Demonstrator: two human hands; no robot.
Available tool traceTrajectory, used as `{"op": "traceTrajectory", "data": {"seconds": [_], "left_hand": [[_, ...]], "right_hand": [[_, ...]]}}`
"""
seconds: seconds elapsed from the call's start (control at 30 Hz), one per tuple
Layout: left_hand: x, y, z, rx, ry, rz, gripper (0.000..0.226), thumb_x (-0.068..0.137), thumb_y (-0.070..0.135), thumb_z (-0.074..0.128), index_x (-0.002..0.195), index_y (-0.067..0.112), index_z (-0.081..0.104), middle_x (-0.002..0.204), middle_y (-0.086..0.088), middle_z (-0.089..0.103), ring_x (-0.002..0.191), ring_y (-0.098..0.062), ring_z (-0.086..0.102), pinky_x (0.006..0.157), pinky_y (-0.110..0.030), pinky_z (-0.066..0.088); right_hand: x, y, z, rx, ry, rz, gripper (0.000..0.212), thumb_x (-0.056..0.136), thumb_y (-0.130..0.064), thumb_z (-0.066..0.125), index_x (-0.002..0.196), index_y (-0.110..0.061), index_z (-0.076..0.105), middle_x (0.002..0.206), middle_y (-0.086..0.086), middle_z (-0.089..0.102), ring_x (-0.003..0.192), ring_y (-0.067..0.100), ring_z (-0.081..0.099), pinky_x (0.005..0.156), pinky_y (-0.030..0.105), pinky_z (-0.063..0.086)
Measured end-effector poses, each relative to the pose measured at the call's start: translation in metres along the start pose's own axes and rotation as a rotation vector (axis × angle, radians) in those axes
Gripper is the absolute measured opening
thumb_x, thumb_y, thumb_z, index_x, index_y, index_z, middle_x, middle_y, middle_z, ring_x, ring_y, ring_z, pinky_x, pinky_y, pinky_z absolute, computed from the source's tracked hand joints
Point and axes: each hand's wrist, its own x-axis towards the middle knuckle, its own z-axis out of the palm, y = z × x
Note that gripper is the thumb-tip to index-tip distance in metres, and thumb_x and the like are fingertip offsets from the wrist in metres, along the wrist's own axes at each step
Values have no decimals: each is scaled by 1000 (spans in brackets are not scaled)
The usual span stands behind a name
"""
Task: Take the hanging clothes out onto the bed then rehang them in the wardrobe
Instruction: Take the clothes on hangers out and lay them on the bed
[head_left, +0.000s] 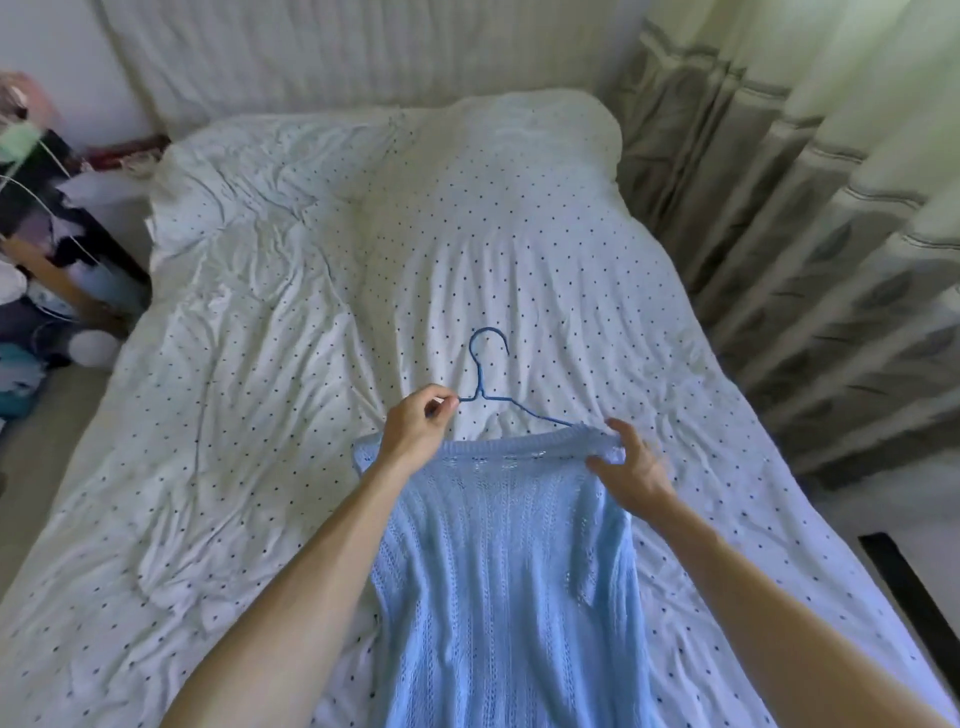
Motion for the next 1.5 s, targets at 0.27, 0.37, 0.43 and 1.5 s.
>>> {"op": "traceTrajectory", "data": {"seconds": [0.27,0.37,0.43,1.5], "left_hand": [[118,-94,78,131,-90,-81,16,100,29,58,101,17,69,99,-8,67,80,-15,56,64,-21,36],[151,-111,102,145,-68,-116,20,101,25,56,105,10,68,96,-4,67,80,-15,55,59,-16,32],[168,-126,115,163,-50,-162,23,102,25,55,110,8,68,98,-5,66,84,-17,56,62,-13,31],[-245,-19,186,1077,-957,-36,51,102,45,33,148,24,41,148,-7,49,131,-29,50,109,-44,39]], "right_hand": [[31,98,94,-268,-291,140,73,94,-33,61,155,-21,22,158,10,27,129,30,51,105,36,40],[17,144,125,-457,-413,95,80,92,-45,52,157,-23,13,164,6,13,145,28,30,117,36,27],[6,166,141,-555,-422,42,79,91,-46,48,158,-27,10,165,5,6,148,31,22,120,39,22],[-306,239,11,-305,-123,122,48,102,-35,44,150,-29,39,155,-5,40,146,16,29,117,25,20]]}}
